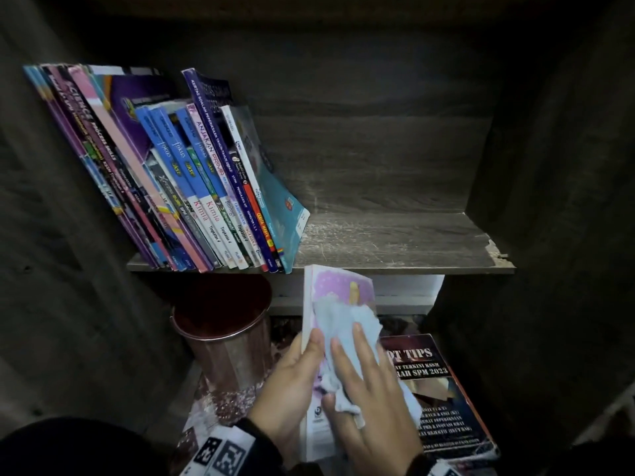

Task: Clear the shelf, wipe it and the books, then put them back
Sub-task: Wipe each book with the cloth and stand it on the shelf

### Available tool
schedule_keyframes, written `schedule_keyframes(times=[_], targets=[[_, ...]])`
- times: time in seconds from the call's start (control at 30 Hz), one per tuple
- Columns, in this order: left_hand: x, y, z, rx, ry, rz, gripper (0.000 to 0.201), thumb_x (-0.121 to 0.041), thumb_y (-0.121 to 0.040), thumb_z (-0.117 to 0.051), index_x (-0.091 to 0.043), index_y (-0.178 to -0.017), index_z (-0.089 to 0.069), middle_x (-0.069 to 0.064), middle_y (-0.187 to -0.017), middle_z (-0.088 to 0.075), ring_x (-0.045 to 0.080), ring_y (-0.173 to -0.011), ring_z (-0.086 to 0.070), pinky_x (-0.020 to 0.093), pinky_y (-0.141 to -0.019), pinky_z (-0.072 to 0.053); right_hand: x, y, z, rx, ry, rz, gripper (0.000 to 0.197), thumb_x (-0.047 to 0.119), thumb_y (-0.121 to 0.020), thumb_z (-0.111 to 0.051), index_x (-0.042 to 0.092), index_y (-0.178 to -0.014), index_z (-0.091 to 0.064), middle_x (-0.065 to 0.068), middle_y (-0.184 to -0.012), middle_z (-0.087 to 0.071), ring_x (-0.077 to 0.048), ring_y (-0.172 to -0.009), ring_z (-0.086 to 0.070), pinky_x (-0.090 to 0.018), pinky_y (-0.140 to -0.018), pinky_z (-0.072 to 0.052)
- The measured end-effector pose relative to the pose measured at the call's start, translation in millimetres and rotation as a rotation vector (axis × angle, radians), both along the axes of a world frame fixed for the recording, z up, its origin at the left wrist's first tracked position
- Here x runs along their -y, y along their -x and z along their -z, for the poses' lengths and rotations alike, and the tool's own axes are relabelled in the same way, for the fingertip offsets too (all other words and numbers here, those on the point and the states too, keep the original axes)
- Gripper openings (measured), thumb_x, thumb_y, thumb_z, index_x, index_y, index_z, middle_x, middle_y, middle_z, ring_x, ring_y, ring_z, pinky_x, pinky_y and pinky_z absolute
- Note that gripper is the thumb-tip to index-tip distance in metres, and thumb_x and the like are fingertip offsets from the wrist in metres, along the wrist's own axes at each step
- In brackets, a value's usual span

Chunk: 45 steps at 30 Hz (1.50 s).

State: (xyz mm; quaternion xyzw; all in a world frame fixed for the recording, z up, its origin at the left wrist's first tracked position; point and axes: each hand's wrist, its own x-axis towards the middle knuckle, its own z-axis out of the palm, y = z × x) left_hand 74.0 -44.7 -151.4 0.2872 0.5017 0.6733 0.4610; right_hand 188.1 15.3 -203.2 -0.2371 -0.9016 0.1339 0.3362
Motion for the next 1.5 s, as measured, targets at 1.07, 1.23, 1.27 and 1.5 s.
schedule_keyframes(times=[1.07, 1.23, 1.27, 1.5], targets=[[-54, 165, -69, -0.605, 0.207, -0.483, 0.014, -0.011, -0.080, -0.069, -0.019, -0.071, -0.061, -0.002, -0.062, -0.057, 0.025, -0.072, -0.062, 0.048, -0.085, -0.055, -97, 138, -135, -0.162, 0.524, 0.337, 0.029, 0.042, -0.096, -0.051, 0.018, -0.110, -0.061, 0.002, -0.080, -0.055, -0.017, -0.066, -0.052, -0.025, -0.060, -0.039], [-54, 160, -65, -0.747, 0.227, -0.426, 0.022, -0.021, -0.078, -0.074, -0.019, -0.083, -0.053, 0.005, -0.070, -0.067, 0.025, -0.072, -0.065, 0.044, -0.077, -0.053, -100, 163, -102, 0.163, 0.392, 0.011, 0.071, 0.080, -0.079, -0.038, 0.048, -0.142, -0.033, 0.001, -0.117, -0.067, -0.020, -0.102, -0.064, -0.034, -0.086, -0.051], [-53, 159, -64, -0.780, 0.252, -0.405, 0.026, -0.026, -0.078, -0.075, -0.022, -0.084, -0.050, 0.005, -0.075, -0.068, 0.024, -0.075, -0.066, 0.043, -0.077, -0.052, -102, 159, -103, 0.105, 0.474, -0.054, 0.071, 0.083, -0.075, -0.041, 0.053, -0.139, -0.035, 0.005, -0.122, -0.065, -0.015, -0.106, -0.063, -0.036, -0.092, -0.050], [-50, 143, -63, -1.070, 0.423, -0.287, 0.032, -0.052, -0.080, -0.070, -0.030, -0.089, -0.047, -0.013, -0.088, -0.059, 0.013, -0.083, -0.057, 0.027, -0.062, -0.043, -160, 143, -139, -0.430, 0.789, 0.242, 0.043, 0.038, -0.097, -0.049, 0.005, -0.123, -0.059, -0.009, -0.106, -0.066, -0.016, -0.089, -0.063, -0.009, -0.070, -0.047]])
